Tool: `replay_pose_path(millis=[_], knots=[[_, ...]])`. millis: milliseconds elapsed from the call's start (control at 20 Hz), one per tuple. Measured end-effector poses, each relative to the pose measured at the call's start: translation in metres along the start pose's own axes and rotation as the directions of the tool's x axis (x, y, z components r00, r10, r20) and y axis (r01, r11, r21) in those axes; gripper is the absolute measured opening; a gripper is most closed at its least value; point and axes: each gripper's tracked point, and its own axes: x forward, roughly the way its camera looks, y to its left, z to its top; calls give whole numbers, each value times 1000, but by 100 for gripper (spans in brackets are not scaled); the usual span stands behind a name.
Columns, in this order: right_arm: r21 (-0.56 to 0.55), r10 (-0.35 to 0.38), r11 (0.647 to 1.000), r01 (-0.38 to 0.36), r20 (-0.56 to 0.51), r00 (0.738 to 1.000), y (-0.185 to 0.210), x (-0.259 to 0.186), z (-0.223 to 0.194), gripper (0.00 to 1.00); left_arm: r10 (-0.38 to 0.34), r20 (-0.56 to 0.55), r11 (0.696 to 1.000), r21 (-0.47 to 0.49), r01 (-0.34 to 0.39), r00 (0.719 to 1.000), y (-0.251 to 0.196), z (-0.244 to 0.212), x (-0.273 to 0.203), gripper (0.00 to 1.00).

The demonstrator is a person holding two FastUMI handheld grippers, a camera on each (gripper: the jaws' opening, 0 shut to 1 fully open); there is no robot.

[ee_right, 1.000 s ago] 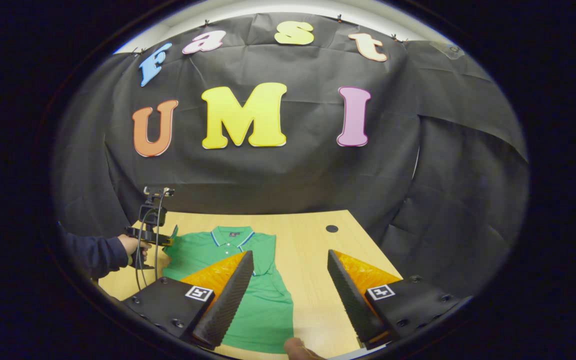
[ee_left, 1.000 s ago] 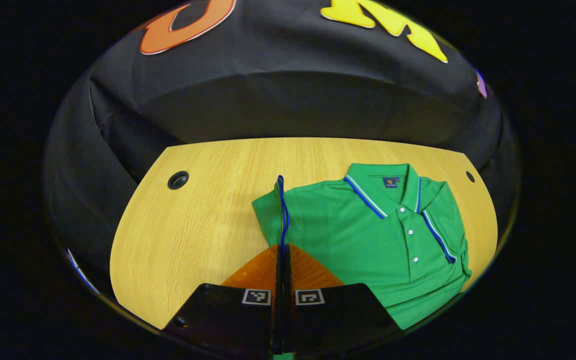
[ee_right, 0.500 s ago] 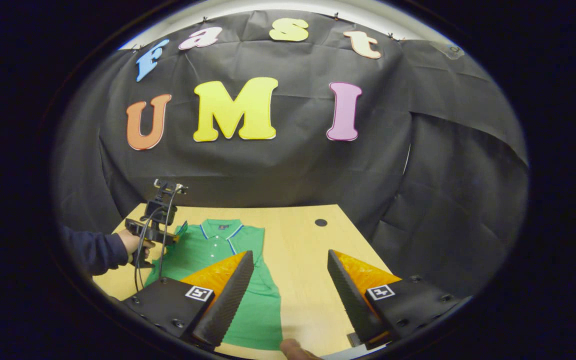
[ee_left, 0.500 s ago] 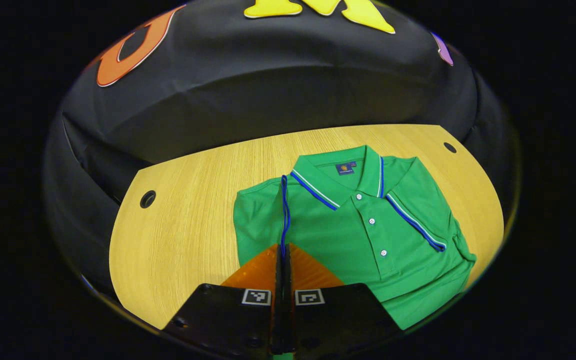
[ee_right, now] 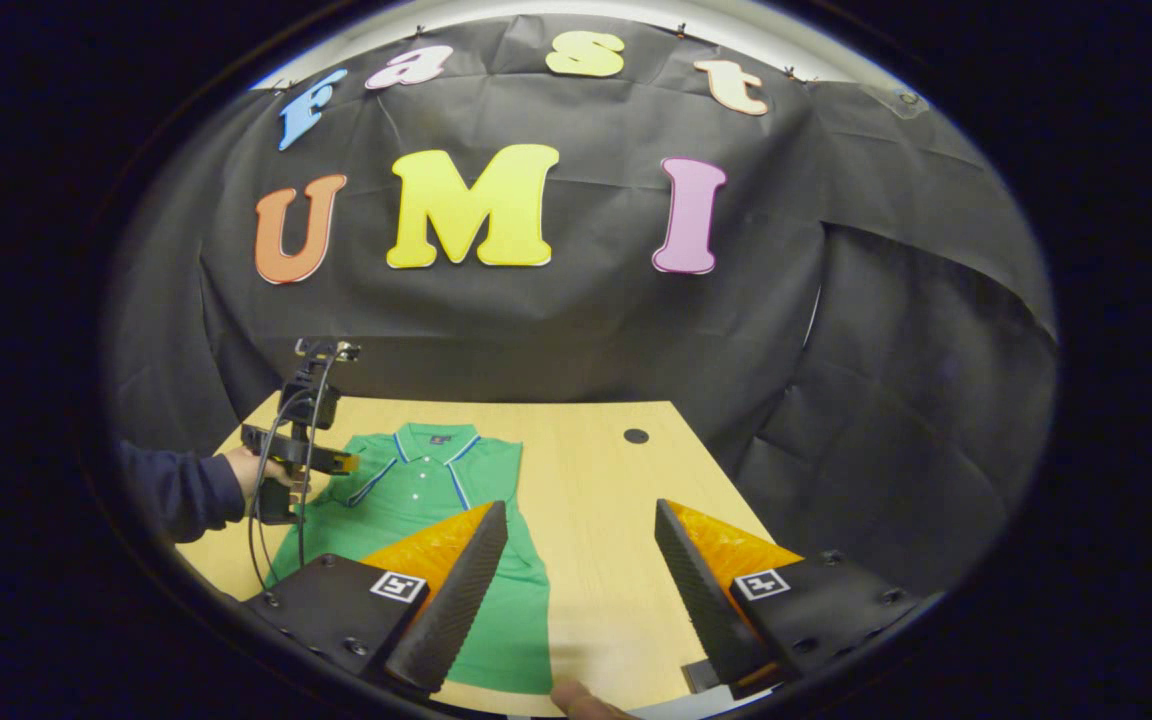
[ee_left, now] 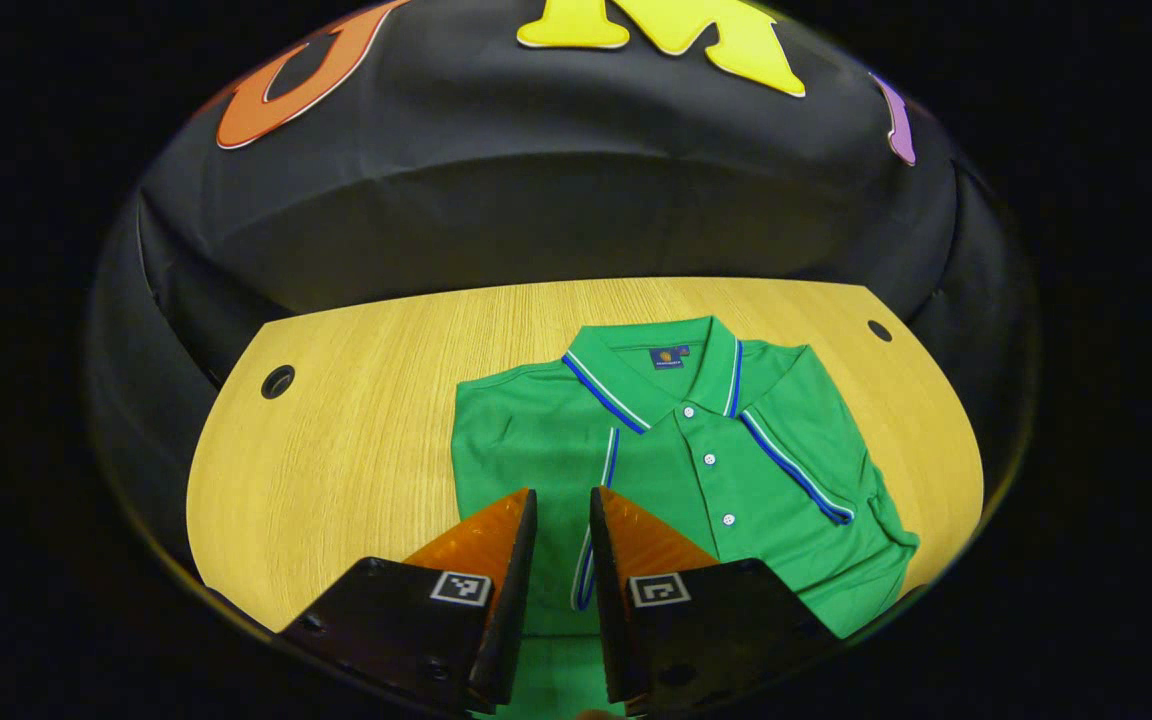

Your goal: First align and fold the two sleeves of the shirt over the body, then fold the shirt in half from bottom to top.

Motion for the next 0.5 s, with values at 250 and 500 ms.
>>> replay_pose_path(millis=[250,500], knots=[[10,35,999,-35,13,999,7,6,7,96,10,85,999,-39,-7,996,4,20,-46,82],[22,68,997,-69,28,997,17,14,15,96,101,209,994,-59,-91,973,28,39,-109,96]])
